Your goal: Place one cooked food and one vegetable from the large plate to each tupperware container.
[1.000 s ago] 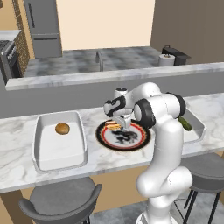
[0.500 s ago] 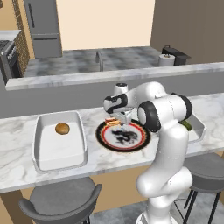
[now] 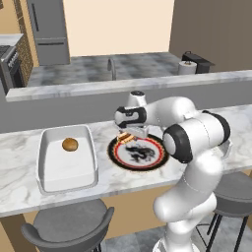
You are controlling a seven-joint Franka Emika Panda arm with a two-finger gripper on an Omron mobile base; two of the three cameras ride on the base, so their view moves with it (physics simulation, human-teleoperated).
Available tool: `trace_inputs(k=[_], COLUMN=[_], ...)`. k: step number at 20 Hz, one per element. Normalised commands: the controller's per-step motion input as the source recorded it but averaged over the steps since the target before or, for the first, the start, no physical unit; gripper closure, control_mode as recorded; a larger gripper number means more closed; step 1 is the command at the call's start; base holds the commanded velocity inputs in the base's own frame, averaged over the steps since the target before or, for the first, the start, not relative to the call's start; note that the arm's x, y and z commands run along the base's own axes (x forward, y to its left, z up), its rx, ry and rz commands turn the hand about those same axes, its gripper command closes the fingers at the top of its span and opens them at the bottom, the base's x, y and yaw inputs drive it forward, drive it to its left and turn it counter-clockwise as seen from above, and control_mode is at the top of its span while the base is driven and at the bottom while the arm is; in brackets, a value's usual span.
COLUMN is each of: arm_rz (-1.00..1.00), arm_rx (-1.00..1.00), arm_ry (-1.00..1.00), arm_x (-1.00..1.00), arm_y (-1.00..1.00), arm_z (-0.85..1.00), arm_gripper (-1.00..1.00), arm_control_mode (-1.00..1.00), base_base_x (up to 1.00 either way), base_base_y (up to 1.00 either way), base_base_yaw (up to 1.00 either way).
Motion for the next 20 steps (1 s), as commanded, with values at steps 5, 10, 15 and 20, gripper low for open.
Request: trace_inputs(k=[5, 10, 15, 20], arm_rz=[0.44, 0.38, 0.23, 0.16], arm_rx=[0.02, 0.00, -0.02, -0.06], arm_ry=[0.00, 0.05, 0.15, 0.18], arm_x=[-0.51, -0.20, 0.02, 0.04], arm_y=[0.48, 0.83, 0.88, 0.88], arm_z=[0.41, 0.24, 0.00, 0.00], arm_gripper=[1.00, 1.00, 1.00, 1.00], arm_control_mode=[-1.00, -1.00, -1.00, -1.00], base_base_x=[0.00, 0.00, 0.00, 0.00], base_base_y=[0.00, 0.00, 0.00, 0.00], base_base_yaw=[0.00, 0.00, 0.00, 0.00])
